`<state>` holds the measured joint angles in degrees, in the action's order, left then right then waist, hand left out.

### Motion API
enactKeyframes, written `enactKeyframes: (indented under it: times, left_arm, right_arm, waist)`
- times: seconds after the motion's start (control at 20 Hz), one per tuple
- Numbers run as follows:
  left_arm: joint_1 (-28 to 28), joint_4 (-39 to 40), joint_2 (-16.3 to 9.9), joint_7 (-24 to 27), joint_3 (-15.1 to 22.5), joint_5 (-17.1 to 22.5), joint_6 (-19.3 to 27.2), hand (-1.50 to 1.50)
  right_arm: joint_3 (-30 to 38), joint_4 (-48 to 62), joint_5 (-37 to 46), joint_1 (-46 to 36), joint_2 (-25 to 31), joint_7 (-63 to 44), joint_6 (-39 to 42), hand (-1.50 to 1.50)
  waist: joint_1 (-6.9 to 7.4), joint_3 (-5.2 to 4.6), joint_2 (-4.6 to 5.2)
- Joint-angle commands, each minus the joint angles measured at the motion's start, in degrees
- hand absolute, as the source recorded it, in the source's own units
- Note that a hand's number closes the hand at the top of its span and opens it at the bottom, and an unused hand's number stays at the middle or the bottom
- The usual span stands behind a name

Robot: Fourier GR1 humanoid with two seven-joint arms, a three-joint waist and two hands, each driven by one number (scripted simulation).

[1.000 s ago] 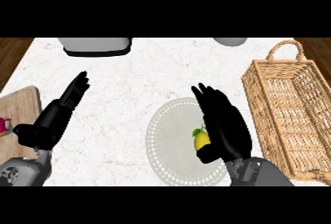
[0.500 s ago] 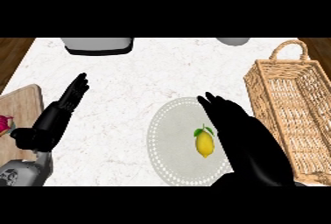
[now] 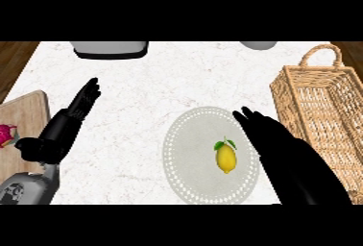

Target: Pick the lemon from the placemat and place it in the basket

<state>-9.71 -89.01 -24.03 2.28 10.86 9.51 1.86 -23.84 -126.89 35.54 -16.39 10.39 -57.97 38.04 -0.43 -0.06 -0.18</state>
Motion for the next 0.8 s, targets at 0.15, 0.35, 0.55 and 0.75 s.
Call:
enactKeyframes:
  times: [0.15,0.35,0.55,0.75]
  left_arm:
    - [0.0,-3.2,0.3,-3.1,-2.7,0.5,-3.2,0.0]
    - [-2.3,3.8,1.6,1.1,-4.2,-1.9,-4.0,0.0]
    - [0.9,-2.9,2.1,-3.7,-4.8,-2.4,-5.1,0.0]
    - [0.2,-1.9,4.1,-1.8,-5.9,-4.3,-5.7,0.0]
  right_arm:
    - [-3.3,5.9,10.5,5.6,-1.6,4.7,-7.4,-1.5]
    - [-4.6,12.4,15.7,8.1,-3.1,11.8,-15.6,-1.5]
    - [0.4,14.8,15.7,10.6,1.2,19.8,-17.1,-1.5]
    - [1.5,22.1,18.5,9.7,-0.1,24.7,-22.4,-1.5]
  waist:
    - [0.64,0.08,0.14]
    - [0.41,0.07,0.24]
    - [0.53,0.07,0.13]
    - [0.52,0.07,0.16]
